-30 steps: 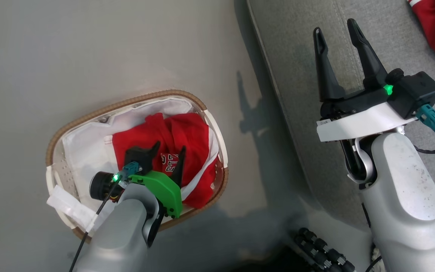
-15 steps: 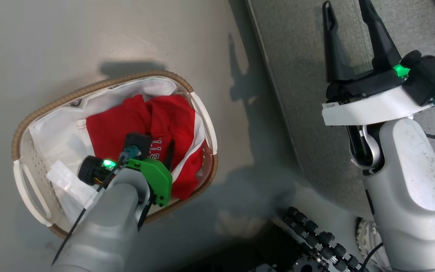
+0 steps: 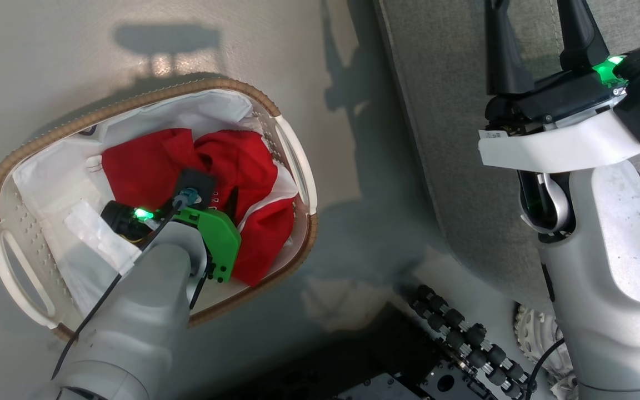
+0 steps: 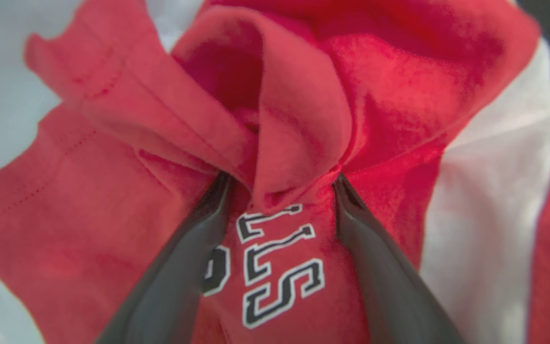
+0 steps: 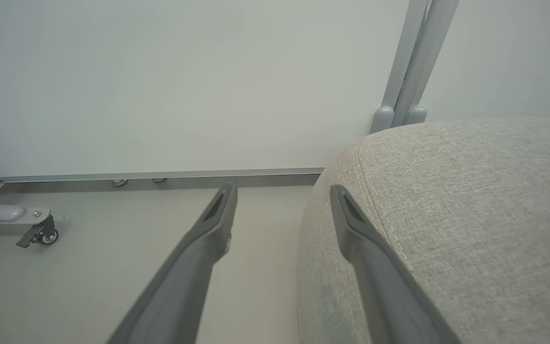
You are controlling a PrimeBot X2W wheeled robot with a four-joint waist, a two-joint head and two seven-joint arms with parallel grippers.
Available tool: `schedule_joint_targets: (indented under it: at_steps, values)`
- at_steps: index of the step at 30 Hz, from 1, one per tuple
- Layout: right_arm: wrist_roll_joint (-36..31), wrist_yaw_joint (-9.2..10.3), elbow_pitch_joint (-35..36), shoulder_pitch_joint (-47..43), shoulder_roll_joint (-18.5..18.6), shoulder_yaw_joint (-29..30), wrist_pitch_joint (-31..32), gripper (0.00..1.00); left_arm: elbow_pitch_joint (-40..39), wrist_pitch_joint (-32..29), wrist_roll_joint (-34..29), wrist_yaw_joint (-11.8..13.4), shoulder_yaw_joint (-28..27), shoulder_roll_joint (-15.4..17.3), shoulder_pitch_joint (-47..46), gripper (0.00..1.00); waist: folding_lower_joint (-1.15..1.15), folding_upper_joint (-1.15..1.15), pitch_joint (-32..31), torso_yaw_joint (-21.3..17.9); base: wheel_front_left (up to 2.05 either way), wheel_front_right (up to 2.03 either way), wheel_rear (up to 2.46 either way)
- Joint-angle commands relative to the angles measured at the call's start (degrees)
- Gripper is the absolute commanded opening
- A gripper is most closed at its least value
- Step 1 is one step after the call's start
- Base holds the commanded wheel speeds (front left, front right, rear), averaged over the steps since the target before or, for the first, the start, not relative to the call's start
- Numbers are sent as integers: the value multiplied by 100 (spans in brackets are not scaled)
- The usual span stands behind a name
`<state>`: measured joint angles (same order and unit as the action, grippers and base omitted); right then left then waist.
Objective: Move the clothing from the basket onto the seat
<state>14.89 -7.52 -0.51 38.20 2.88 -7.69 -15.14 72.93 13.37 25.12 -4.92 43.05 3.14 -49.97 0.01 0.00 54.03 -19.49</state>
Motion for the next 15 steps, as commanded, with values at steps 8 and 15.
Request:
schedule_joint_targets:
  at_steps: [8, 15]
  values:
    - [-53, 6, 113, 54, 13, -35, 0, 100, 91, -327, -12, -57, 141, 63, -176, 0, -1, 0, 25, 62, 0, 0, 0]
    - [22, 6, -6, 108, 13, -133, 0, 100, 95, -109, 228, -157, 34, 66, 40, 0, -1, 0, -203, -10, 0, 0, 0]
